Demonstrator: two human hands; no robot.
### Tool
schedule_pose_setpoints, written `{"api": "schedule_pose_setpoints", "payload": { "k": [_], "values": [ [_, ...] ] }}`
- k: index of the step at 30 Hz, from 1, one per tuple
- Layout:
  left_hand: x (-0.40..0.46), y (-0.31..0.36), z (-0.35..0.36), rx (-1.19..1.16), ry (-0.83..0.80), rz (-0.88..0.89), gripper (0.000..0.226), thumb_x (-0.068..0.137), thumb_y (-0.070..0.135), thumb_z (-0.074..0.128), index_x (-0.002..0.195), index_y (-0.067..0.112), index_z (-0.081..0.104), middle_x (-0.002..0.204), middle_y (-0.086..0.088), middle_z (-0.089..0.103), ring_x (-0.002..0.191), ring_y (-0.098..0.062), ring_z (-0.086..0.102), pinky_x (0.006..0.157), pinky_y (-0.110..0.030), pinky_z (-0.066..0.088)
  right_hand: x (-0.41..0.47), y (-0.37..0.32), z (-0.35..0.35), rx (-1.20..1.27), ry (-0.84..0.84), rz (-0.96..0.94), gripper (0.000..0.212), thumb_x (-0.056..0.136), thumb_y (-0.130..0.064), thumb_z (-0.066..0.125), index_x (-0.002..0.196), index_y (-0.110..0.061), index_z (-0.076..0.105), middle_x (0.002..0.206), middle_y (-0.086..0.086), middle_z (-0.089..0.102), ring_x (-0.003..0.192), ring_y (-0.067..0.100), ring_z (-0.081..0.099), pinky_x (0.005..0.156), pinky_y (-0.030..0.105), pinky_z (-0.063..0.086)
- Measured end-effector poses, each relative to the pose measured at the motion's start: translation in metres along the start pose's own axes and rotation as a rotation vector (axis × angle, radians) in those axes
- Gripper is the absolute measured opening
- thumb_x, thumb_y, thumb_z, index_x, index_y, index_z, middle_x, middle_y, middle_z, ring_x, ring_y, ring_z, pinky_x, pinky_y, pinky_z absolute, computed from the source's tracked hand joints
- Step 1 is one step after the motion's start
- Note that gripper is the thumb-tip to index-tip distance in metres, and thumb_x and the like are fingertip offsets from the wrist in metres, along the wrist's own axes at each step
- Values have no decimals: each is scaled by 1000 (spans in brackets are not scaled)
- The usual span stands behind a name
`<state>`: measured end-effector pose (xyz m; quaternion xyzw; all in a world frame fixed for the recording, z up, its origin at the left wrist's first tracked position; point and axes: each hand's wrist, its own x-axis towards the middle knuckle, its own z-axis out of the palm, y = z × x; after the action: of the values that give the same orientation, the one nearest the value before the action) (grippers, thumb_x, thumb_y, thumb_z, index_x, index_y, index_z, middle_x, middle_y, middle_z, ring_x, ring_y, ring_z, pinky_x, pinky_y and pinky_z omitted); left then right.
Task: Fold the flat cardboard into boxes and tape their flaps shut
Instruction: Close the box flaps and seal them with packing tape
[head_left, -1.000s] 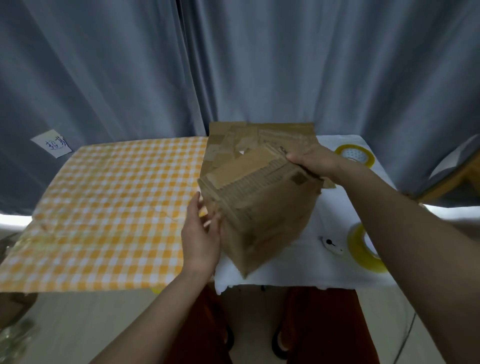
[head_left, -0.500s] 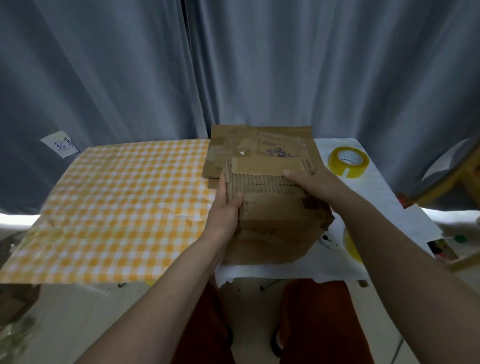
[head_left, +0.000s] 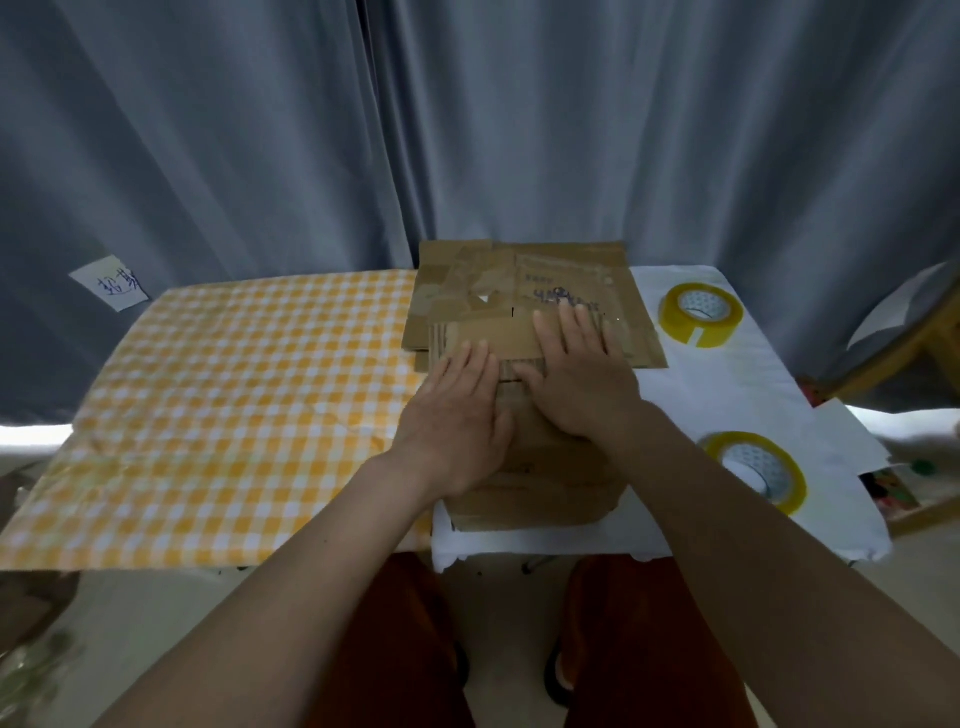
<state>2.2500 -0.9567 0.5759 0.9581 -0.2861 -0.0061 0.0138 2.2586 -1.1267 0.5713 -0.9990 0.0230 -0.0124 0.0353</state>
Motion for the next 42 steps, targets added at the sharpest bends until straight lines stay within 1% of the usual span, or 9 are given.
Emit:
{"api": "schedule_pose_setpoints", "payload": {
  "k": [6,9,11,16,20,26,32,38,42],
  "values": [
    [-13,0,5,-419,5,-266,74,100,51,27,152,11,-8,158,-7,-23,148,-21,-9,115,-26,6,1,20,-5,229,28,42,72,96,-51,39,151,-27,-1,159,8,-11,146,25,-8,116,45,7],
    [-20,-2,11,-662,99,-299,67,102,42,32,153,22,-7,159,-3,15,138,-22,34,106,-32,37,-6,38,-6,779,87,177,64,97,-25,47,151,-21,11,158,7,12,144,26,14,115,43,19],
    [-25,-2,12,-756,156,-345,63,102,39,33,154,22,1,135,6,45,114,-16,52,86,-26,39,-11,43,-6,1002,78,253,58,99,-21,42,151,-21,15,156,4,21,141,23,23,111,35,22],
    [-10,-7,0,-894,208,-410,34,102,29,39,130,13,51,118,-4,60,106,-22,55,79,-27,38,-22,45,-9,1431,101,391,56,98,-13,44,148,-28,25,148,2,35,123,23,48,94,40,50],
    [25,-14,-18,-759,194,-337,32,102,23,42,93,2,64,102,-19,66,96,-33,58,75,-34,41,-33,37,-1,1254,428,598,33,95,-17,44,128,-16,41,136,12,41,121,30,45,102,43,39],
    [72,5,-45,-1058,290,-383,52,91,28,64,140,20,48,126,3,61,119,-17,55,104,-29,40,-27,31,-3,1359,711,977,20,91,-6,42,109,-7,51,112,14,52,101,27,50,89,35,44],
    [24,50,-8,-395,-91,-22,89,71,83,45,148,44,21,162,4,-1,147,-26,-10,115,-59,7,-29,29,0,1314,548,889,21,88,-14,54,106,-14,65,117,13,60,112,30,52,99,42,43],
    [23,26,-8,90,5,30,68,97,49,43,151,40,3,162,5,1,149,-24,-1,115,-58,3,-41,21,4,1402,519,672,14,90,-17,54,98,-12,64,84,-6,59,74,1,51,57,3,39],
    [14,53,3,146,97,58,62,99,16,29,153,14,-1,162,-8,1,149,-22,-2,118,-39,-6,-47,34,21,1282,428,634,24,96,-22,41,88,-9,59,90,6,59,86,20,54,76,31,44]
  ]
}}
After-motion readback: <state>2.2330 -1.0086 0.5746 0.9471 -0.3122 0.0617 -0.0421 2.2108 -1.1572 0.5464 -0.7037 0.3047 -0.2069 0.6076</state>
